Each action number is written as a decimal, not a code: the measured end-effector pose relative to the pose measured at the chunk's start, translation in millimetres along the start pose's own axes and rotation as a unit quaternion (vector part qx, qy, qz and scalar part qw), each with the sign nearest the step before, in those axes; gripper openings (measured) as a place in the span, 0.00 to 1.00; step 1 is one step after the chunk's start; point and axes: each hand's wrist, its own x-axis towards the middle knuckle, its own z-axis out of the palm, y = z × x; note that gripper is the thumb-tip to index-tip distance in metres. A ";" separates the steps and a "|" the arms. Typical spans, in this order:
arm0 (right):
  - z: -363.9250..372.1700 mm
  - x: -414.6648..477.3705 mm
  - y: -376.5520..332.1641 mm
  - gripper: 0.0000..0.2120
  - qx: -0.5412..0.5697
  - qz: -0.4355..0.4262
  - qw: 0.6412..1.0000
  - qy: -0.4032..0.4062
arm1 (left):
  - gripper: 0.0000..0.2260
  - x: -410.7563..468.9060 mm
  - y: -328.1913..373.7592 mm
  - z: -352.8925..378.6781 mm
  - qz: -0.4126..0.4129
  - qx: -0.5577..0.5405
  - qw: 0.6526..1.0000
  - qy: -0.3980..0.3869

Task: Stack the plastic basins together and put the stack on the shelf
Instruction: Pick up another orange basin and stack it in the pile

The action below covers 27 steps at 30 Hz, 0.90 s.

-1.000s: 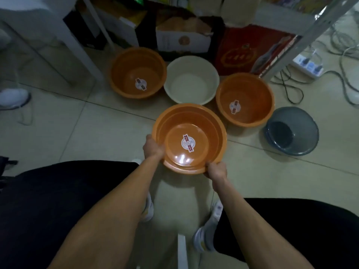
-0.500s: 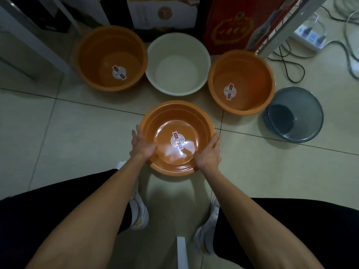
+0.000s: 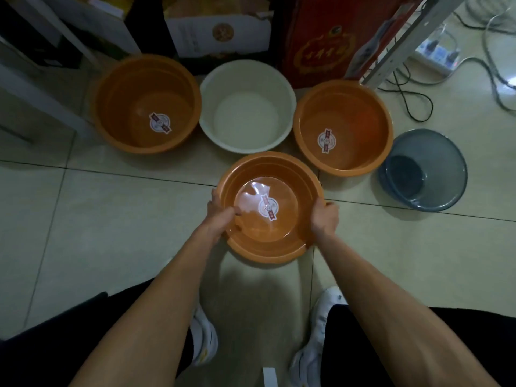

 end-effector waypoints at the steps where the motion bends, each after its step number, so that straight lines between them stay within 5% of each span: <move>1: -4.9 11.0 -16.6 0.29 0.062 0.048 0.997 0.018 | 0.44 -8.6 6.3 5.4 0.004 -0.003 1.000 -0.009; 4: -23.1 42.4 -60.4 0.31 0.262 0.140 0.955 0.000 | 0.42 -22.0 9.5 19.6 0.004 -0.047 0.999 -0.010; 7: -33.4 70.3 -80.9 0.27 0.348 0.141 0.927 -0.023 | 0.43 -25.1 2.8 20.9 0.001 -0.057 0.998 0.003; 13: -45.5 73.6 -93.3 0.09 0.356 0.127 0.926 -0.010 | 0.41 -37.0 -2.9 18.3 -0.014 -0.064 0.996 0.054; 17: -60.5 65.0 -109.5 0.17 0.358 0.109 0.927 -0.019 | 0.42 -48.5 16.6 24.7 0.009 -0.081 0.995 0.058; 22: -90.1 33.7 -123.5 0.10 0.343 0.059 0.937 0.028 | 0.38 -74.0 52.5 28.5 0.054 -0.114 0.991 0.054; 27: -112.9 -1.0 -100.6 0.07 0.347 0.026 0.936 -0.054 | 0.36 -89.5 79.6 18.9 0.051 -0.220 0.974 0.020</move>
